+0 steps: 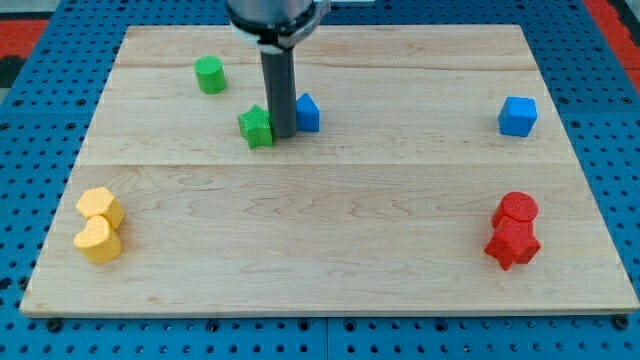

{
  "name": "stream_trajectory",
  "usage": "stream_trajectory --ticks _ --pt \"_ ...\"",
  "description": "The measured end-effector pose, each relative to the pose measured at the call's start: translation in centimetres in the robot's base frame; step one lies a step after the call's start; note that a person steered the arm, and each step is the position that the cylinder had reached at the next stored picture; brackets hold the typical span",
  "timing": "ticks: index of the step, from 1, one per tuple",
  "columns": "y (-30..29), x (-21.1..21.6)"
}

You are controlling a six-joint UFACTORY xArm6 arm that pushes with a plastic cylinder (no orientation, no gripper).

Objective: Push the blue triangle towards the blue cube

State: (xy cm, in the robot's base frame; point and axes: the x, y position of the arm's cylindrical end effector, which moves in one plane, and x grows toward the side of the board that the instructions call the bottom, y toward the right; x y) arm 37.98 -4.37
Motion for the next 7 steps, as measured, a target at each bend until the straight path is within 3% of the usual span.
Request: stream_trajectory --ticks 2,3,4,5,6,7 --pt "-3.1 -2.8" --pt "7.1 -3.6" --pt "12.3 -3.2" --pt "10.4 -2.7" --pt "17.6 -2.6" --pt "12.3 -1.9"
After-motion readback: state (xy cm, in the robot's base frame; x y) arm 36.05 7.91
